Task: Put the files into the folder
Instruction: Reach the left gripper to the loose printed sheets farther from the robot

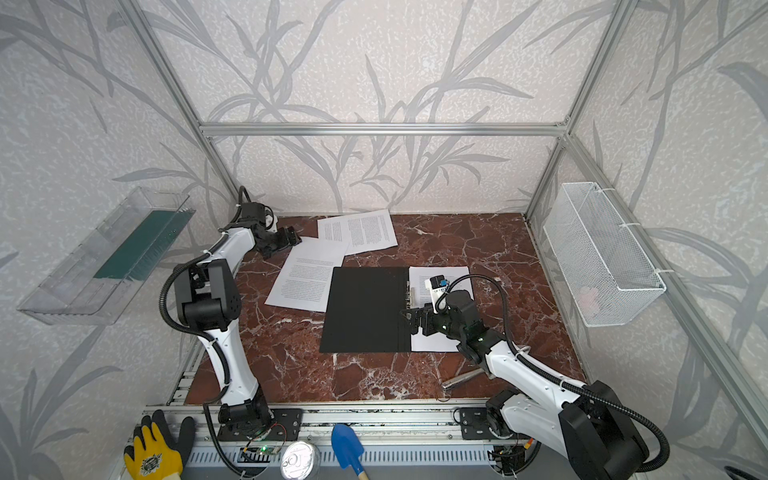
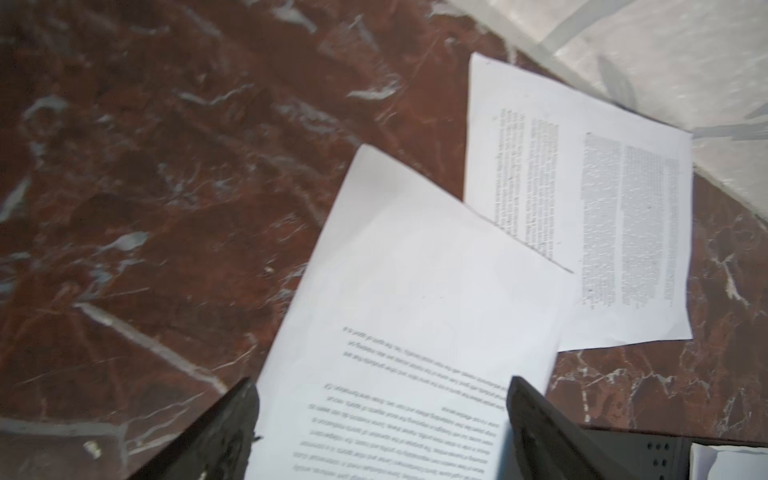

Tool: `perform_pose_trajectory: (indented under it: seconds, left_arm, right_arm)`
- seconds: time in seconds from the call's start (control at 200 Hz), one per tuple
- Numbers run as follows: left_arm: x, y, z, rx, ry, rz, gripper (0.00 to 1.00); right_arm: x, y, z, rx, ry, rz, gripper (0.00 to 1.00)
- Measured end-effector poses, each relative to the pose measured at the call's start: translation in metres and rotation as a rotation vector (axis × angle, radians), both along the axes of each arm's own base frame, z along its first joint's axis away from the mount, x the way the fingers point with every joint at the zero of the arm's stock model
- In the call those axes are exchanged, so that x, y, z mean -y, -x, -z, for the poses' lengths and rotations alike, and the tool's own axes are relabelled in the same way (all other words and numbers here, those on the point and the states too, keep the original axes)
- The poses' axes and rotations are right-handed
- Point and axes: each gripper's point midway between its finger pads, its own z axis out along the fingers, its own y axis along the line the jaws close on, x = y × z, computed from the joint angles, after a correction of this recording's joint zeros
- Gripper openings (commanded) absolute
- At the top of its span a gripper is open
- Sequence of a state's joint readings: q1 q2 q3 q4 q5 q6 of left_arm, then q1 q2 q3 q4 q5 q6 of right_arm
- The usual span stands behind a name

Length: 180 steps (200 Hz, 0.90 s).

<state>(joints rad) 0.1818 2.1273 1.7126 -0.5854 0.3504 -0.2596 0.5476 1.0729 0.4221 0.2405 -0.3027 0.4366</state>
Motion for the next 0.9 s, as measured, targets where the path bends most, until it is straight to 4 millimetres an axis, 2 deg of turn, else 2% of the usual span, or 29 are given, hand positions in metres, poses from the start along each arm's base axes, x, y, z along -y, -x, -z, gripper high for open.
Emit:
perform_pose_trajectory:
  seconds: [0.17, 0.305, 0.435, 0.735, 0.9]
  left_arm:
    - [-0.009, 0.025, 0.025, -0.122, 0.056, 0.020, 0.93]
    - [-0.006, 0.032, 0.036, -0.173, 0.074, 0.060, 0.93]
    - [-0.002, 0.042, 0.046, -0.220, 0.087, 0.090, 0.93]
    - [-0.003, 0.048, 0.046, -0.234, 0.112, 0.109, 0.92]
    - [-0.011, 0.053, 0.047, -0.220, 0.141, 0.085, 0.91]
  right_arm:
    - [-0.010, 0.005, 0.009, -0.025, 0.004, -0.042, 0.97]
    - [-0.016, 0.010, 0.020, -0.055, 0.021, -0.070, 0.97]
    - [-0.018, 0.012, 0.023, -0.057, 0.028, -0.081, 0.97]
    - [-0.019, 0.012, 0.022, -0.050, 0.032, -0.086, 0.97]
    - [-0.019, 0.012, 0.022, -0.051, 0.030, -0.090, 0.97]
